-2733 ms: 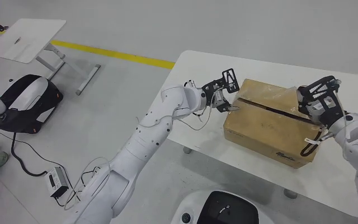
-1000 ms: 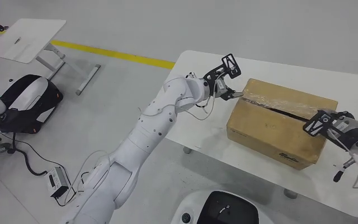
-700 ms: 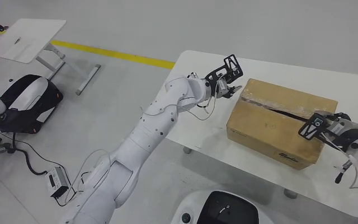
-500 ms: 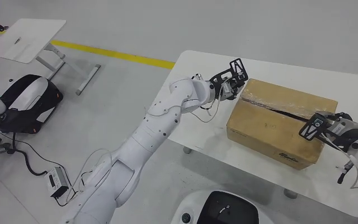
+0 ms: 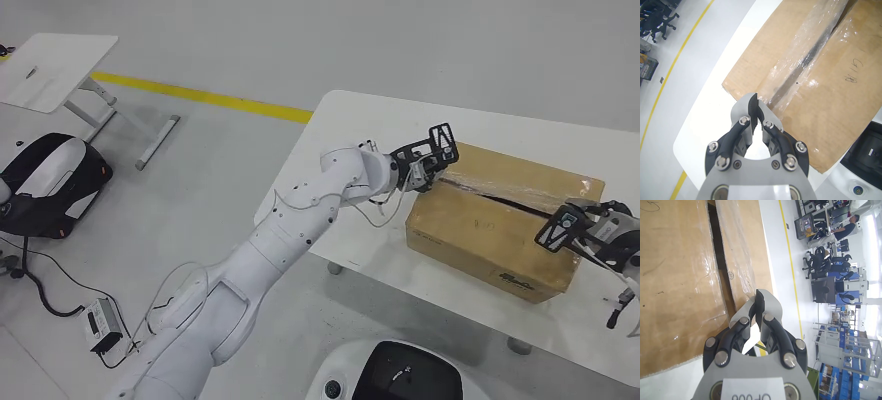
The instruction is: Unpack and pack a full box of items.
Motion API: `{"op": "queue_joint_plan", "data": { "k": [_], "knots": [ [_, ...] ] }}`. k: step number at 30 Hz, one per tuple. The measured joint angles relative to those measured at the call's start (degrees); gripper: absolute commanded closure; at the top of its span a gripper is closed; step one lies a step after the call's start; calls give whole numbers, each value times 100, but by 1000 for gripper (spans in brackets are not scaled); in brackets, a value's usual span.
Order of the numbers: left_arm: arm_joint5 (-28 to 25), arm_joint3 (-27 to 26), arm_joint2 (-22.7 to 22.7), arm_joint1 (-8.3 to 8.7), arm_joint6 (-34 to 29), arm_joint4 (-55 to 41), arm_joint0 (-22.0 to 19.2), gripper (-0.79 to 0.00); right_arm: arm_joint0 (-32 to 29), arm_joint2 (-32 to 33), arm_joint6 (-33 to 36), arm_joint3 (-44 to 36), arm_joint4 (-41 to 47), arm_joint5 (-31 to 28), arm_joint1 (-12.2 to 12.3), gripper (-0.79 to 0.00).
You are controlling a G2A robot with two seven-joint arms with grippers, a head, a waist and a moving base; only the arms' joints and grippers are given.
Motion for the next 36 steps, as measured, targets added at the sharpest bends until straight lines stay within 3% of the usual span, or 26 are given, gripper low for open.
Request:
{"op": "queue_joint_plan", "data": {
  "k": [11, 12, 15, 16, 18, 20, 29, 36],
  "knots": [
    [-126, 386, 178, -110, 41, -108, -189, 0, -20, -13, 69, -24, -3, -39, 5, 0],
    [-122, 405, 188, -116, 45, -101, -194, 0, -24, -14, 71, -29, -10, -40, 6, -34],
    [-95, 446, 213, -132, 55, -66, -208, 0, -34, -17, 85, -43, -34, -53, 9, -320],
    [-81, 451, 218, -136, 60, -50, -208, 0, -37, -16, 89, -49, -40, -53, 10, -520],
    [-66, 456, 228, -144, 81, -25, -206, 0, -48, 5, 100, -70, -29, -31, 11, -533],
    [-62, 460, 231, -149, 98, -4, -205, 0, -62, 94, 132, -107, 86, -7, 13, -634],
    [-82, 411, 193, -156, 93, 16, -179, 0, -147, 880, 559, -260, 1293, -127, 40, -702],
    [-132, 244, 138, -133, 91, 97, -101, 0, -248, 1590, 978, -358, 2134, -112, 92, -708]
  ]
}}
